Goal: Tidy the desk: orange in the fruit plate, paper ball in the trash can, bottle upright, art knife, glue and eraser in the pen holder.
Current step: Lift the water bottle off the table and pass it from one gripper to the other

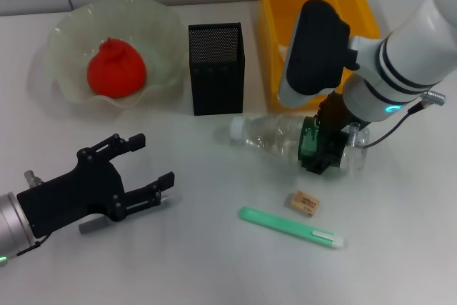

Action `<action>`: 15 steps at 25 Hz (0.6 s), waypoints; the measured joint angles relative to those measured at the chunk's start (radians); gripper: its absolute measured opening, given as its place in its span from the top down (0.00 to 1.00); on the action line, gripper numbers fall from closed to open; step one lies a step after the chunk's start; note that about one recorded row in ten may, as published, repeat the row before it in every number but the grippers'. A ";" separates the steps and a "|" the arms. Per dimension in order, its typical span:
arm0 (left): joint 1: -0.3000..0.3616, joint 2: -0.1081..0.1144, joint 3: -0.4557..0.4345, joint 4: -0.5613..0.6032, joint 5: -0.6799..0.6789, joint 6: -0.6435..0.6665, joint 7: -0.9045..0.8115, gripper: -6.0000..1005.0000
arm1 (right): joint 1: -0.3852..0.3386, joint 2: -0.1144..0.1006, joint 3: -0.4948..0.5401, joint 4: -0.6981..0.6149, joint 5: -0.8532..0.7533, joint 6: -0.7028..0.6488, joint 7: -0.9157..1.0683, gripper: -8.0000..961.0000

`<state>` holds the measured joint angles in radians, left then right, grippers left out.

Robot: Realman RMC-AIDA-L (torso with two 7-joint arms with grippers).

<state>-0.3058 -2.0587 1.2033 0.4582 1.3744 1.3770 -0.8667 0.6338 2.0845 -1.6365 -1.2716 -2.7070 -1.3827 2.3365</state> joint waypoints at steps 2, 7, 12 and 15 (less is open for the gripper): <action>0.005 0.000 -0.005 0.002 -0.003 0.010 0.000 0.17 | -0.027 -0.001 0.005 -0.045 0.002 -0.004 -0.001 0.20; 0.012 0.000 -0.007 0.005 -0.007 0.025 0.012 0.17 | -0.097 -0.003 0.016 -0.168 0.035 -0.041 -0.012 0.20; 0.012 0.000 -0.011 0.006 -0.008 0.044 0.012 0.17 | -0.142 -0.003 0.038 -0.252 0.057 -0.084 -0.014 0.20; 0.012 0.000 -0.011 0.006 -0.008 0.044 0.012 0.17 | -0.179 -0.002 0.044 -0.312 0.082 -0.095 -0.015 0.20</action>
<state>-0.2942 -2.0587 1.1927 0.4644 1.3668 1.4209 -0.8543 0.4543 2.0826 -1.5926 -1.5834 -2.6248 -1.4772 2.3212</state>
